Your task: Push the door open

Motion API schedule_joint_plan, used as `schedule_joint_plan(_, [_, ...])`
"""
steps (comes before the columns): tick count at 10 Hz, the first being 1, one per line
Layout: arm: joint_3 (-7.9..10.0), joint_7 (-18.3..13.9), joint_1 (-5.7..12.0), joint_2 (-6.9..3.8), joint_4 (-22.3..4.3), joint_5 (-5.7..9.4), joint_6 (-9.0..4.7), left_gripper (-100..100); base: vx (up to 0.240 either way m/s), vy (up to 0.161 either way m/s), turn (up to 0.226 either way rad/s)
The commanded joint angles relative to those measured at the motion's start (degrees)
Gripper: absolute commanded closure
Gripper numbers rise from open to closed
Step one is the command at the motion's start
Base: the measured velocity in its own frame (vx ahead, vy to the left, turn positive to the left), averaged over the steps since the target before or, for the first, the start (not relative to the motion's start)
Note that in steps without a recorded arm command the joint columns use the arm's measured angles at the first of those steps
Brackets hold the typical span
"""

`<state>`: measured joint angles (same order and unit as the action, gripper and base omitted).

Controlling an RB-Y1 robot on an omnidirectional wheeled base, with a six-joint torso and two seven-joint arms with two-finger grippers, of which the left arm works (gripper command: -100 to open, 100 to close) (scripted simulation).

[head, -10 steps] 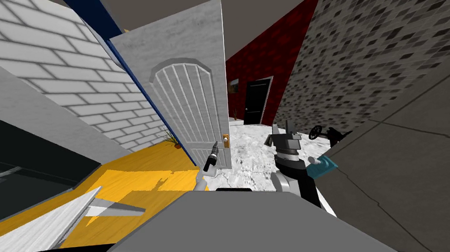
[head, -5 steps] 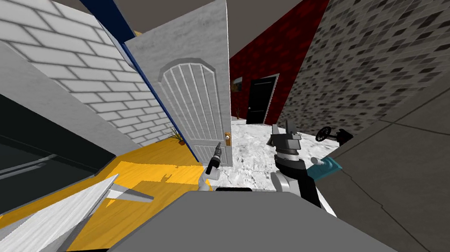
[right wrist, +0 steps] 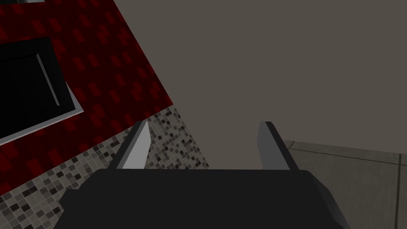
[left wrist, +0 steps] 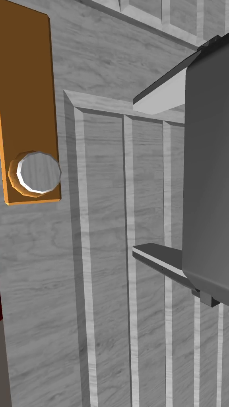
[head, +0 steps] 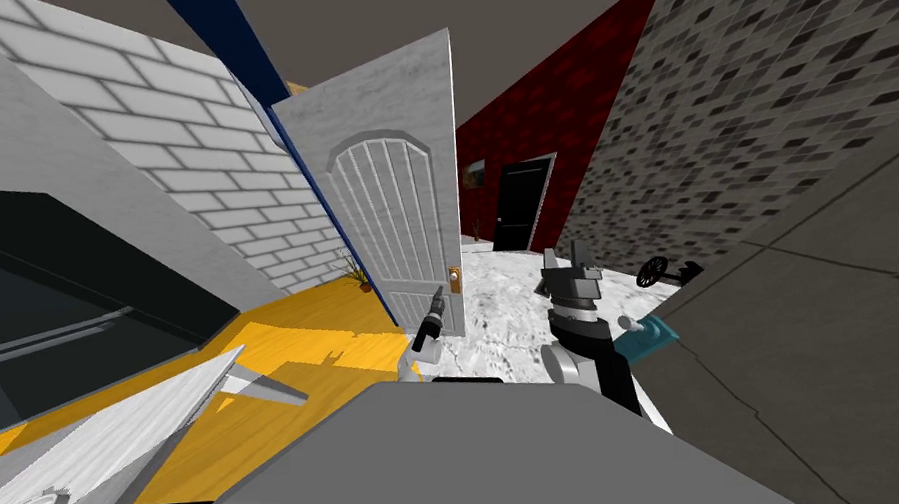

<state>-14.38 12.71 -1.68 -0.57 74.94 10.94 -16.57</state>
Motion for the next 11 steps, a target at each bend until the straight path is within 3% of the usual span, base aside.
schedule_joint_plan(1, [0.38,0.0,0.5,-0.92,-0.3,-0.03,0.16,-100,0.268,-0.008,-0.014])
schedule_joint_plan(4, [0.95,0.1,1.19,-0.62,-0.9,-0.1,0.15,-100,0.232,-0.064,-0.017])
schedule_joint_plan(7, [1.44,0.1,1.79,1.65,-1.5,-0.16,0.15,-100,0.147,-0.102,-0.017])
schedule_joint_plan(8, [1.33,0.1,1.53,0.99,-1.0,-0.14,0.38,-100,0.059,-0.054,0.004])
schedule_joint_plan(9, [1.33,0.1,1.53,0.99,-1.0,-0.14,0.38,100,-0.011,0.006,0.001])
schedule_joint_plan(11, [1.33,0.1,1.53,0.99,-1.0,-0.14,0.38,100,-0.02,0.018,-0.014])
